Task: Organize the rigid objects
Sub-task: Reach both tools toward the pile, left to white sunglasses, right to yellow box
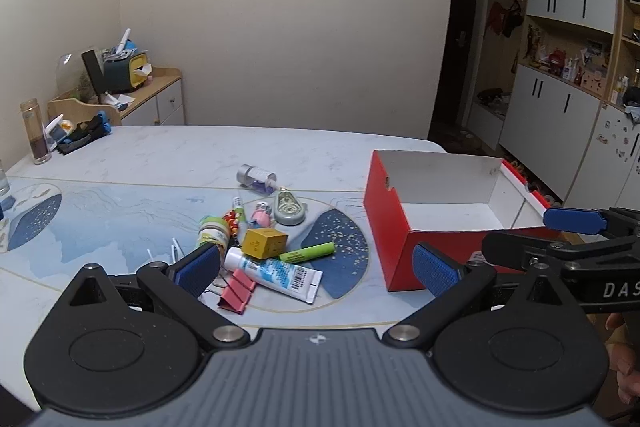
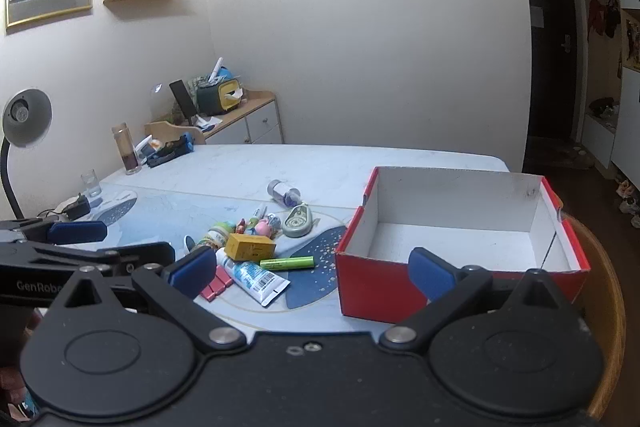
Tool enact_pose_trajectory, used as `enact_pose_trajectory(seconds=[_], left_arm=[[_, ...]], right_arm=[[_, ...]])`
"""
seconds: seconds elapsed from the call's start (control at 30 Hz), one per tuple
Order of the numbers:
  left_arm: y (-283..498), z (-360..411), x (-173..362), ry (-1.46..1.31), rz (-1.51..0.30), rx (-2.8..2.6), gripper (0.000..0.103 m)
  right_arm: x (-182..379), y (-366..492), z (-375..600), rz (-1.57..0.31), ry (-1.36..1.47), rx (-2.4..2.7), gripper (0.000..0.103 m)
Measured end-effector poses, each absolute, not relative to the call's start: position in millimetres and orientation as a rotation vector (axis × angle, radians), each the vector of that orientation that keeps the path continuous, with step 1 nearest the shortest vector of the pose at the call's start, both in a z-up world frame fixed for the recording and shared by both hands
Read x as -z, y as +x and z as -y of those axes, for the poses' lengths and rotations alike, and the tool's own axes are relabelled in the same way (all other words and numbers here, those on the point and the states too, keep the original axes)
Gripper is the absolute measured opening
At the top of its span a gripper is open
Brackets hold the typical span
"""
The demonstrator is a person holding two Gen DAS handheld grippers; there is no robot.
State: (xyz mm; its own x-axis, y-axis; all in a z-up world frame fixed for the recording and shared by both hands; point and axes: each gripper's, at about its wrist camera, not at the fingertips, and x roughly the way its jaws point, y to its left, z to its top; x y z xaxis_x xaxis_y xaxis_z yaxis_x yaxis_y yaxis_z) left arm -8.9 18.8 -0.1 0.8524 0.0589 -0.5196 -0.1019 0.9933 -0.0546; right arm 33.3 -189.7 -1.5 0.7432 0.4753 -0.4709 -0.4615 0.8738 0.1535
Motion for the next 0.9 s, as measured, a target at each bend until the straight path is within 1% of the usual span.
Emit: enact_pose_trajectory(seconds=[0.3,0.53,0.9], left_arm=[[3,-47,8,-0.086,-0.561,-0.109,0.103],[20,-90,23,-0.104,-0.582,-0.151,0.103],[60,-158,87,-0.130,-0.740,-0.200,0.103]], right_arm=[[5,45,168,-0.548,0.014,-0.531,0.102],[10,57,142,-0.579,-0.013,-0.538,0.102],[24,86,108,-0.658,-0.040,-0.503,0.100]])
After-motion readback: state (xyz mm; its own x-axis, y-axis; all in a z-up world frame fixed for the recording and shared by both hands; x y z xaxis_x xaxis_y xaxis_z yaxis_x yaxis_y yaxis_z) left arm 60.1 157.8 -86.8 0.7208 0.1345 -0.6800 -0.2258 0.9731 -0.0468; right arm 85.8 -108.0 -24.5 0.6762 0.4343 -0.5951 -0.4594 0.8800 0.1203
